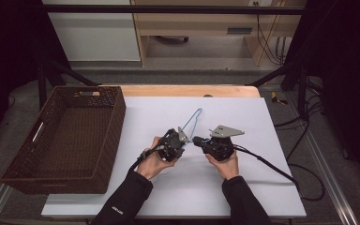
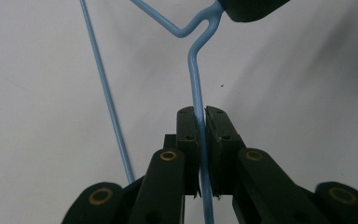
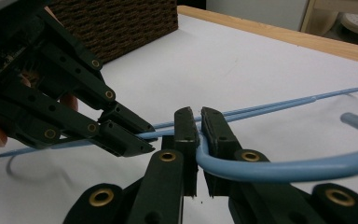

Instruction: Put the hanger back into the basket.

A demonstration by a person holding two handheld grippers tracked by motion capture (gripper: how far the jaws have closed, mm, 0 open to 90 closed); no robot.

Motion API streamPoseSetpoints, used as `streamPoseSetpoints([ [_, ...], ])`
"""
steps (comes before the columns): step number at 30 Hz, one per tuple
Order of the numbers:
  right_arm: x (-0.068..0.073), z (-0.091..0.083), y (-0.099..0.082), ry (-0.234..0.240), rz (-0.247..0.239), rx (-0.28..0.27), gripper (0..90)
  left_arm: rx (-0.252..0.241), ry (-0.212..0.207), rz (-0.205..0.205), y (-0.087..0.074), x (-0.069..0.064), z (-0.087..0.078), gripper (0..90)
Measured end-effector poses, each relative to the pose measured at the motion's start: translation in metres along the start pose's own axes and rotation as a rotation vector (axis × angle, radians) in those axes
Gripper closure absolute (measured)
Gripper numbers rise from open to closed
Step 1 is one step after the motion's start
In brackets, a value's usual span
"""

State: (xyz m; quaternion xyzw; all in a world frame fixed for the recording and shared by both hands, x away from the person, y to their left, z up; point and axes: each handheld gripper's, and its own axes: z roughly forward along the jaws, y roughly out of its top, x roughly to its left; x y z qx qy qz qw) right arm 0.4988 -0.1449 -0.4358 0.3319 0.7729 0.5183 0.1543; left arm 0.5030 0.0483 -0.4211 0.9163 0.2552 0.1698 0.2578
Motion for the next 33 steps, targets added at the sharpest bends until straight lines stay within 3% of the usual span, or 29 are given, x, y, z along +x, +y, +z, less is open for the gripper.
streamPoseSetpoints([
  [9, 0.000, -0.003, 0.002, -0.001, 0.011, -0.019, 84.0, -0.016, 0.071, -0.001, 0.002, -0.005, -0.006, 87.3],
  [14, 0.001, -0.009, 0.004, -0.012, 0.015, -0.040, 73.9, -0.041, 0.091, -0.019, -0.001, -0.001, -0.010, 87.5],
  [20, 0.004, -0.024, 0.001, -0.011, -0.018, -0.022, 65.1, -0.066, 0.100, -0.028, -0.003, 0.005, -0.021, 87.6],
  [27, -0.004, -0.051, -0.005, -0.021, 0.006, -0.028, 61.8, -0.106, 0.096, -0.054, -0.005, 0.013, -0.034, 87.7],
  [33, -0.007, -0.066, -0.009, -0.031, 0.000, -0.019, 52.5, -0.132, 0.076, -0.067, -0.006, 0.020, -0.050, 87.6],
])
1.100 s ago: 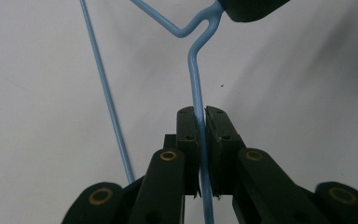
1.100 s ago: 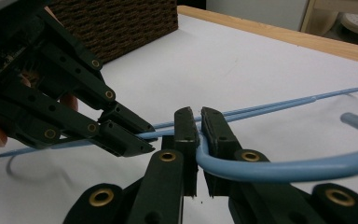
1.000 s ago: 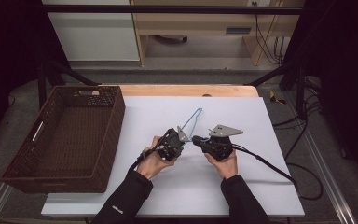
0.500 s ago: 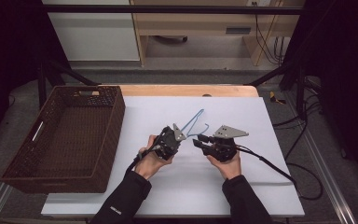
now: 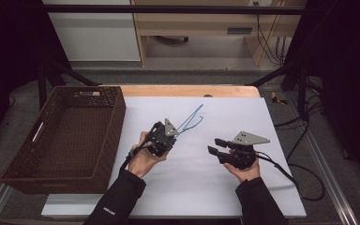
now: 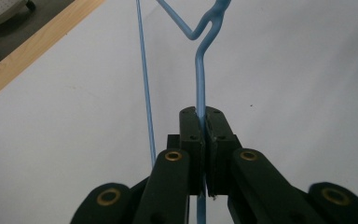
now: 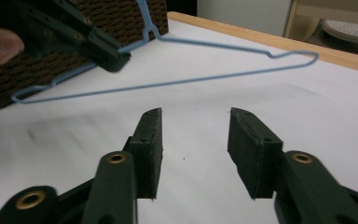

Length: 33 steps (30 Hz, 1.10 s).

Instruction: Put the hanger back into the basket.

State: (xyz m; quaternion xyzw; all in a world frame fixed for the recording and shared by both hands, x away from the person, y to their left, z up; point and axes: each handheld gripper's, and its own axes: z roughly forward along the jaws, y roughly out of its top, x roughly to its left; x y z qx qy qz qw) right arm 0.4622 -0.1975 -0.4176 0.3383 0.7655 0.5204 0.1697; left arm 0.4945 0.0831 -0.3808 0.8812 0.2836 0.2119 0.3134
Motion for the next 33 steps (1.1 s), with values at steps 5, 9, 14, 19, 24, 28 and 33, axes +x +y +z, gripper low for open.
streamPoseSetpoints([
  [5, -0.001, -0.015, 0.001, -0.017, -0.024, 0.000, 31.2, -0.037, -0.036, -0.027, 0.000, 0.007, -0.017, 87.6],
  [9, 0.000, -0.024, 0.001, -0.032, -0.023, -0.002, 19.7, -0.061, -0.061, -0.030, -0.001, 0.011, -0.032, 87.6],
  [14, -0.003, -0.034, -0.002, -0.042, -0.004, 0.002, 15.4, -0.090, -0.074, -0.022, -0.001, 0.014, -0.052, 87.6],
  [19, -0.009, -0.047, -0.004, -0.077, -0.002, 0.002, 10.9, -0.114, -0.104, -0.015, 0.002, 0.018, -0.068, 87.6],
  [24, -0.011, -0.054, -0.004, -0.091, 0.011, -0.011, 7.0, -0.129, -0.120, -0.008, 0.001, 0.020, -0.083, 87.6],
  [28, -0.012, -0.059, -0.005, -0.108, 0.018, -0.011, 4.5, -0.144, -0.133, -0.007, -0.001, 0.025, -0.095, 87.6],
  [33, -0.013, -0.063, -0.006, -0.107, 0.015, 0.001, 3.7, -0.171, -0.140, -0.012, -0.002, 0.033, -0.112, 87.6],
])
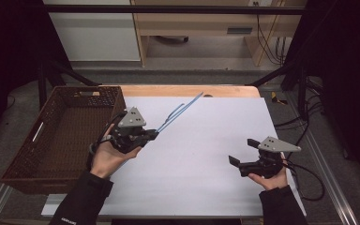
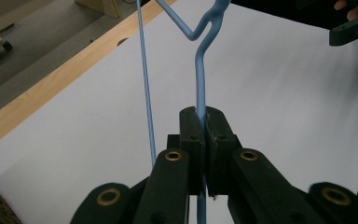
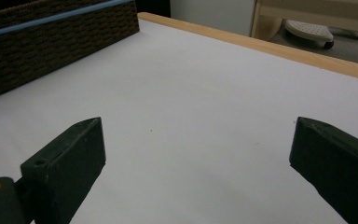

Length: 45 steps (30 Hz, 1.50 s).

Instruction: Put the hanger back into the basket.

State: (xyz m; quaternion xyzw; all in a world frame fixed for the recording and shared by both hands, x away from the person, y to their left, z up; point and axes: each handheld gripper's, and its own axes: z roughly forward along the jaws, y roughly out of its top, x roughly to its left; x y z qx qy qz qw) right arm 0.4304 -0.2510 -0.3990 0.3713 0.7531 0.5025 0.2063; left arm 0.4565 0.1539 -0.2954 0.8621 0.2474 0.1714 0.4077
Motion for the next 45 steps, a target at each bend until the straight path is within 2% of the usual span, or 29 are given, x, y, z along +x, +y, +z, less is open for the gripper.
streamPoseSetpoints([
  [13, -0.002, -0.008, -0.002, -0.012, -0.003, 0.003, 1.8, -0.070, 0.028, -0.035, -0.002, 0.020, -0.042, 87.6],
  [21, -0.002, -0.009, -0.003, -0.022, 0.003, 0.007, 1.7, -0.070, 0.064, -0.053, -0.007, 0.039, -0.060, 87.6],
  [30, -0.002, -0.007, -0.004, -0.028, -0.002, 0.015, 1.7, -0.084, 0.085, -0.088, -0.015, 0.060, -0.080, 87.6],
  [32, -0.002, -0.007, -0.004, -0.030, -0.003, 0.016, 1.7, -0.082, 0.085, -0.089, -0.016, 0.065, -0.086, 87.6],
  [38, -0.002, -0.008, -0.003, -0.029, -0.004, 0.011, 1.7, -0.050, 0.122, -0.083, -0.022, 0.081, -0.103, 87.6],
  [42, -0.002, -0.007, -0.003, -0.032, -0.006, 0.012, 1.7, -0.015, 0.154, -0.081, -0.031, 0.090, -0.112, 87.5],
  [45, -0.002, -0.007, -0.004, -0.031, -0.004, 0.015, 1.7, -0.014, 0.164, -0.086, -0.040, 0.096, -0.118, 87.6],
])
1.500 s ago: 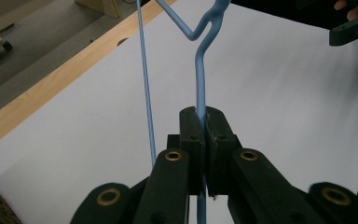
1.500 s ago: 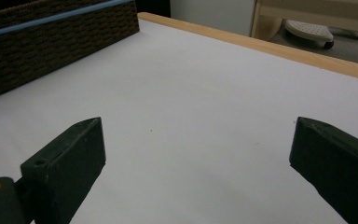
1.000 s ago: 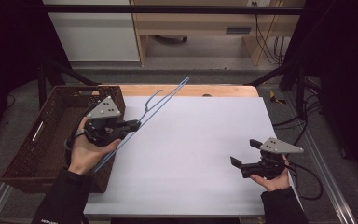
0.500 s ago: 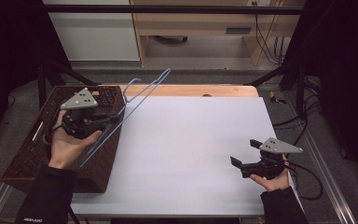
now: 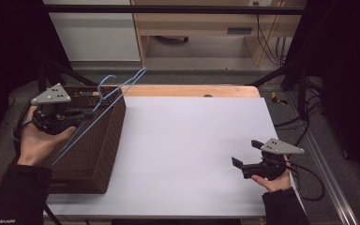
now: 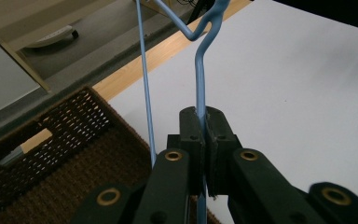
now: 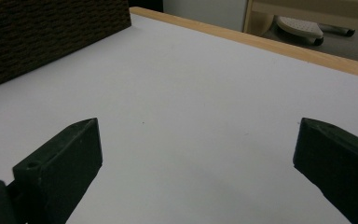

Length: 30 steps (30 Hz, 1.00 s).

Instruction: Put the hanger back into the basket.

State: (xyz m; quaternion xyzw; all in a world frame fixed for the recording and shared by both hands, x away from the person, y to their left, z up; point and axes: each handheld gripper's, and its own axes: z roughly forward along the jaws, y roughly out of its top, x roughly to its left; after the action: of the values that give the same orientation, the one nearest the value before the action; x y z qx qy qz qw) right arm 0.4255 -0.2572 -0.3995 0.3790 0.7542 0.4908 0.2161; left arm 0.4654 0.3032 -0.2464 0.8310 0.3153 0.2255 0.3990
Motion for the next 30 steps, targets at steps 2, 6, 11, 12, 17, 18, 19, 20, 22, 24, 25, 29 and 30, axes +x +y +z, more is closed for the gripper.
streamPoseSetpoints([
  [2, 0.000, 0.000, 0.000, -0.002, -0.001, 0.001, 1.7, 0.006, -0.008, -0.011, -0.006, 0.006, -0.003, 87.5],
  [6, 0.000, 0.000, 0.000, -0.002, -0.002, 0.003, 1.7, 0.011, -0.010, -0.012, -0.015, 0.019, -0.009, 87.5],
  [11, 0.000, 0.001, 0.000, -0.003, -0.001, 0.004, 1.7, 0.012, -0.012, -0.025, -0.025, 0.032, -0.015, 87.5],
  [12, 0.000, 0.001, 0.000, -0.003, -0.001, 0.004, 1.7, 0.015, -0.015, -0.027, -0.027, 0.033, -0.016, 87.5],
  [17, 0.000, 0.001, 0.000, -0.004, -0.004, 0.005, 1.7, 0.031, -0.019, -0.027, -0.035, 0.041, -0.020, 87.5],
  [18, 0.000, 0.001, 0.000, -0.004, -0.006, 0.003, 1.7, 0.037, -0.010, -0.030, -0.036, 0.043, -0.021, 87.5],
  [19, 0.000, 0.001, 0.000, -0.002, -0.005, 0.003, 1.7, 0.042, -0.007, -0.031, -0.037, 0.045, -0.021, 87.5],
  [20, 0.000, 0.001, 0.000, -0.003, -0.005, 0.004, 1.7, 0.044, -0.005, -0.035, -0.039, 0.047, -0.022, 87.5],
  [22, 0.000, 0.001, 0.000, -0.004, -0.003, 0.005, 1.7, 0.049, 0.001, -0.044, -0.043, 0.050, -0.024, 87.5],
  [24, 0.000, 0.001, 0.000, -0.004, -0.005, 0.005, 1.7, 0.049, 0.004, -0.049, -0.047, 0.054, -0.026, 87.5],
  [25, 0.000, 0.001, 0.000, -0.005, -0.004, 0.006, 1.7, 0.050, 0.001, -0.050, -0.050, 0.056, -0.026, 87.5],
  [29, 0.000, 0.001, 0.000, -0.004, -0.004, 0.006, 1.7, 0.057, 0.009, -0.062, -0.058, 0.062, -0.028, 87.5],
  [30, 0.000, 0.001, 0.000, -0.005, -0.004, 0.007, 1.7, 0.060, 0.013, -0.068, -0.060, 0.064, -0.027, 87.5],
])
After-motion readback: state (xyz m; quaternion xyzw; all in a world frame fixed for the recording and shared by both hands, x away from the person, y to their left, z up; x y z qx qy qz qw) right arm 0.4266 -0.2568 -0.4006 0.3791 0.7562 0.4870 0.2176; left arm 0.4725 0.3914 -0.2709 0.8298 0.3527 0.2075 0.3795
